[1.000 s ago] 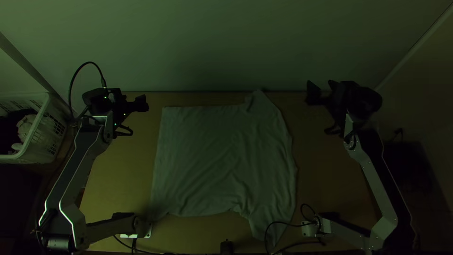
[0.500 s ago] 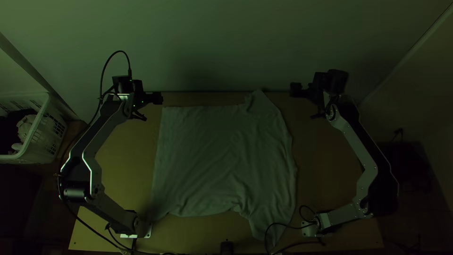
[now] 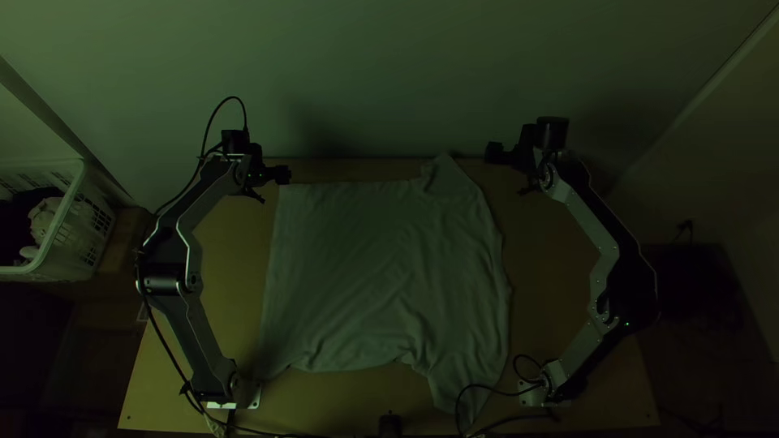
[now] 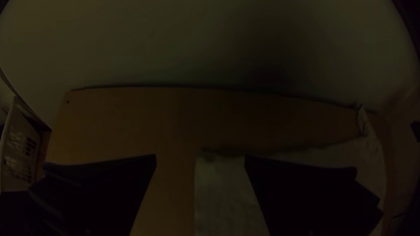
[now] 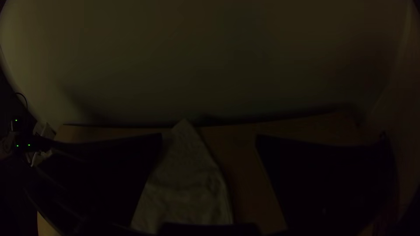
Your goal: Fold the t-shirt
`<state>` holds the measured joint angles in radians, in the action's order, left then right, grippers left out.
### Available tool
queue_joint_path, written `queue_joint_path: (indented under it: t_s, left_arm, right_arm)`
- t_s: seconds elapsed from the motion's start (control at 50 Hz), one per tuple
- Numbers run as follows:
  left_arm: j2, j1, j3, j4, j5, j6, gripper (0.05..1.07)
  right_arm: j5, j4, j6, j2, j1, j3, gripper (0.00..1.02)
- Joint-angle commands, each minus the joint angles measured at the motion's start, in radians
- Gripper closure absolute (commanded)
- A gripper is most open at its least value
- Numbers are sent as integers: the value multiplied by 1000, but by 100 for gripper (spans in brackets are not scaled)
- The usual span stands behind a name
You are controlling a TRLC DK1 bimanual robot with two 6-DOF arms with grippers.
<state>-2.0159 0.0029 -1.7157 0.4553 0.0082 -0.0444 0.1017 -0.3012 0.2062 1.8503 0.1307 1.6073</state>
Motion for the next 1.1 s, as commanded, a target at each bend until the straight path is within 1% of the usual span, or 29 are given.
queue_joint_path:
  t_s: [0.0, 0.1, 0.54, 0.56, 0.6, 0.64, 0.74, 0.76, 0.8, 0.84, 0.9, 0.96, 0.98, 1.08]
  left_arm:
    - [-70, 0, -61, 37, -33, -5, 10]
    - [-118, -6, -87, 49, -59, 14, 11]
    - [-238, -14, -174, 66, -60, 21, 11]
    - [-242, -17, -174, 66, -62, 21, 12]
    - [-248, -20, -173, 66, -63, 23, 17]
    - [-254, -24, -173, 68, -63, 28, 20]
    - [-259, -34, -171, 68, -65, 29, 21]
    - [-261, -35, -171, 68, -66, 29, 23]
    - [-261, -40, -170, 68, -70, 34, 30]
    - [-261, -46, -167, 68, -71, 35, 43]
    - [-259, -50, -165, 66, -71, 37, 69]
    - [-253, -52, -154, 52, -71, 38, 102]
    - [-248, -53, -151, 48, -71, 38, 105]
    - [-219, -55, -122, 23, -70, 31, 105]
  right_arm:
    - [0, -22, 33, 35, 6, 55, 4]
    - [0, -53, 45, 59, 6, 86, 4]
    - [-3, -84, 56, 130, 23, 149, 5]
    - [-2, -95, 59, 138, 23, 160, 5]
    - [-3, -119, 59, 156, 21, 183, 5]
    - [-3, -151, 61, 178, 21, 209, 5]
    - [-3, -214, 79, 227, 15, 263, 5]
    - [-3, -219, 82, 234, 15, 269, 5]
    - [-3, -220, 87, 247, 12, 276, 5]
    - [-3, -225, 90, 257, 12, 283, 5]
    - [-3, -239, 90, 276, 12, 295, 10]
    - [-3, -268, 96, 302, 12, 322, 14]
    - [-3, -282, 98, 313, 12, 335, 16]
    - [-3, -322, 98, 362, 12, 373, 16]
